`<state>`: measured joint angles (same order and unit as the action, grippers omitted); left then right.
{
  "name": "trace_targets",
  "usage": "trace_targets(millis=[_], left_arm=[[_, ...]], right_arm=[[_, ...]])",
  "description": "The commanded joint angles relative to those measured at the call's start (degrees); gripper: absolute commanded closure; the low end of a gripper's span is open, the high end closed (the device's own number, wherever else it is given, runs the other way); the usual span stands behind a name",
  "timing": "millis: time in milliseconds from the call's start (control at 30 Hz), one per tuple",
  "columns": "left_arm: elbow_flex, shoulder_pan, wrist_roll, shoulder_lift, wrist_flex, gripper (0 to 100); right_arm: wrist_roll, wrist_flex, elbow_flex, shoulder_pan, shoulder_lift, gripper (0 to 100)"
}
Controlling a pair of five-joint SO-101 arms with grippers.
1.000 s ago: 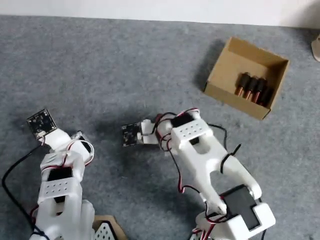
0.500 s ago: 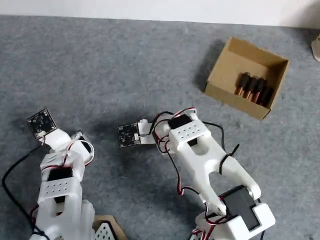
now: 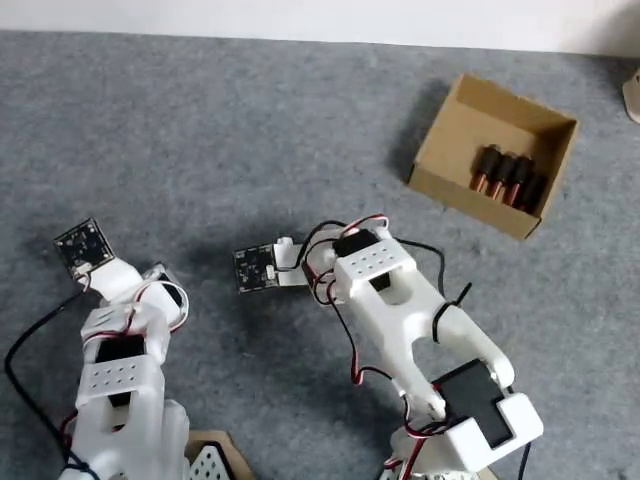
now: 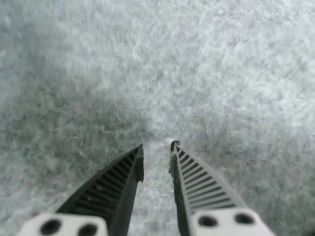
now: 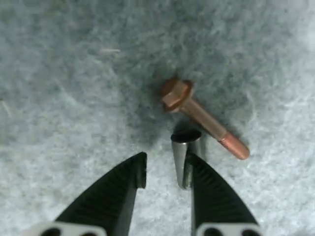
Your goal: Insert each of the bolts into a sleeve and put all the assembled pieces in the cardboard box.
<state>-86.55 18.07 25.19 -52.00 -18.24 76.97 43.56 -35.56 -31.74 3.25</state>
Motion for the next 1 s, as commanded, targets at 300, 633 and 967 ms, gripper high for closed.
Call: trace_targets(millis=[300,633,967], left_arm=[[0.3,0.7,-0.4,-0.8,1.1,90],[0.3,0.7,-0.4,-0.8,1.1,90],[0.3,0.7,-0.4,-0.8,1.1,90]], right_arm=[[0.4,6.0,0.1,0.1,0.6,82.1],[0.4,7.9,4.1,2.3,0.7,81.4],[0.3,15.4,12.4,2.2,0.6,81.4]])
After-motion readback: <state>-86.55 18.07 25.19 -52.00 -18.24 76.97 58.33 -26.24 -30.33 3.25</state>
